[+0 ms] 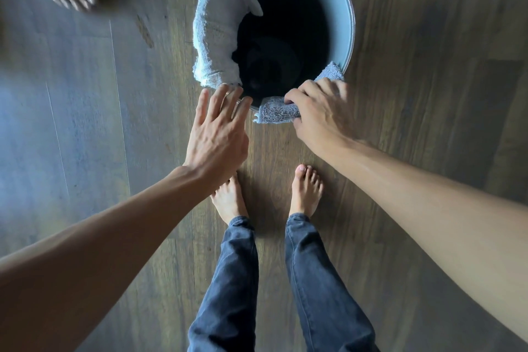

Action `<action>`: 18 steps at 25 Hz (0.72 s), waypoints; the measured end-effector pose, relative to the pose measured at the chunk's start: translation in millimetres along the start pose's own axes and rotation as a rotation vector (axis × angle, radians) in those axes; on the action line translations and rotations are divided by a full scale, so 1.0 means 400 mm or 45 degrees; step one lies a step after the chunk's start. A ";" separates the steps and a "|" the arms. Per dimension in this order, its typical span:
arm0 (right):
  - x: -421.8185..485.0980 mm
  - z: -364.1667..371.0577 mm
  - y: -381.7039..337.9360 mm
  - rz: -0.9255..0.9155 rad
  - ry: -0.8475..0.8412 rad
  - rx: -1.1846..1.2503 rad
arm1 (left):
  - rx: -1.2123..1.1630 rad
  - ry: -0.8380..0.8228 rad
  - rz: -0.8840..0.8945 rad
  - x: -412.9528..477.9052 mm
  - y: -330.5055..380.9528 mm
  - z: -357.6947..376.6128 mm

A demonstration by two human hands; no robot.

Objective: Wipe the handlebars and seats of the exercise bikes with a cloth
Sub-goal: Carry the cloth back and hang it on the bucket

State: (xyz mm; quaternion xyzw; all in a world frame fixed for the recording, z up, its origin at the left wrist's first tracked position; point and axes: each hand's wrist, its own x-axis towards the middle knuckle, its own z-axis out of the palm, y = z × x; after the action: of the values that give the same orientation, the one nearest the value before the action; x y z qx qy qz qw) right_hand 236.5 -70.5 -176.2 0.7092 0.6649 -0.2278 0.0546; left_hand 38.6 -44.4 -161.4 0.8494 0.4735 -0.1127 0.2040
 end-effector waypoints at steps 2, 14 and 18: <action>0.002 -0.010 -0.002 0.014 -0.045 -0.003 | -0.008 0.000 -0.019 0.003 0.006 -0.002; -0.045 -0.117 -0.022 0.298 -0.263 0.612 | -0.133 -0.159 -0.094 -0.025 0.042 -0.127; -0.140 -0.141 -0.023 0.448 -0.464 0.798 | -0.244 -0.506 -0.195 -0.091 0.047 -0.166</action>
State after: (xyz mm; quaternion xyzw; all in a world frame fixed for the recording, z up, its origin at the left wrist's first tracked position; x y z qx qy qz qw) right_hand 241.1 -99.6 -101.8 0.7425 0.4112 -0.5287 -0.0094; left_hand 35.5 -50.7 -83.5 0.7488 0.4958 -0.2473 0.3637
